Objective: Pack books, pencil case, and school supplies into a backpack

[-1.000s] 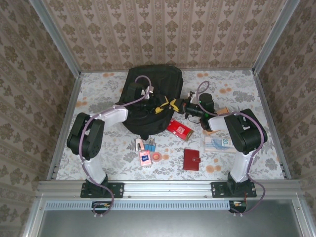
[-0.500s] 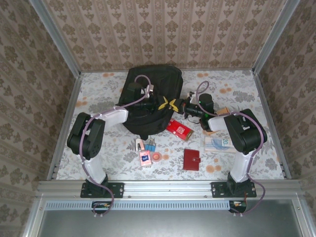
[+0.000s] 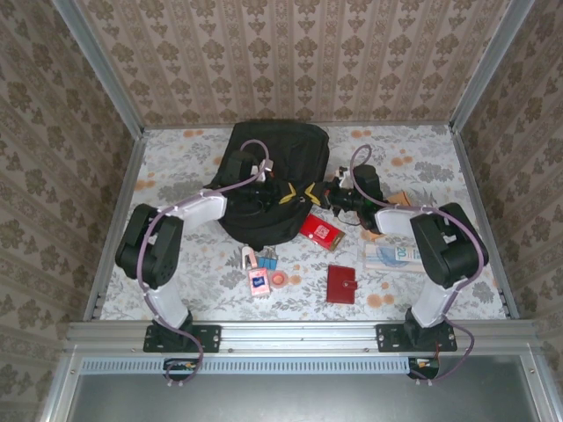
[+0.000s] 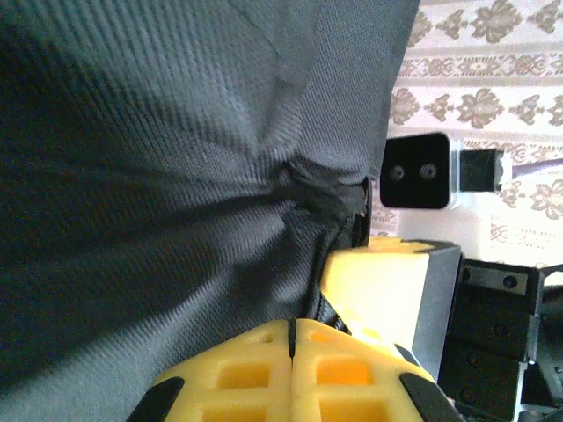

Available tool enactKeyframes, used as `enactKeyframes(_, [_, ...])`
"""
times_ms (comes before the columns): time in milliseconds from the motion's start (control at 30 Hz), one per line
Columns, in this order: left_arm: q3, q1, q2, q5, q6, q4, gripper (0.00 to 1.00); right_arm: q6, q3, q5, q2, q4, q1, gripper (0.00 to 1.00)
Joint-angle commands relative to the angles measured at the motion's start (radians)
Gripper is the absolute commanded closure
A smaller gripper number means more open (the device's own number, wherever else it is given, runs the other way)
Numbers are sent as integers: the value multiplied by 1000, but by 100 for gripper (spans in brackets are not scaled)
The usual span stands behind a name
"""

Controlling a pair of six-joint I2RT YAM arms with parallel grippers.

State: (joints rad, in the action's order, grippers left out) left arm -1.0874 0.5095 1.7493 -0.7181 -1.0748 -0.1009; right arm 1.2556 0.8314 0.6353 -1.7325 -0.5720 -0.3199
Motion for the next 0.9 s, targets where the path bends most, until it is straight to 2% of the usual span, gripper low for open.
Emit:
enactKeyframes(0, [-11, 2, -85, 54, 87, 160, 100, -161, 54, -120, 82, 236, 11, 100])
enactKeyframes(200, [-5, 23, -130, 68, 111, 261, 100, -237, 122, -215, 88, 429, 11, 100])
enactKeyframes(467, [4, 32, -198, 130, 174, 388, 100, -332, 219, -267, 63, 560, 13, 100])
enactKeyframes(867, [34, -46, -295, 147, 258, 531, 100, -540, 434, -337, -29, 853, 32, 100])
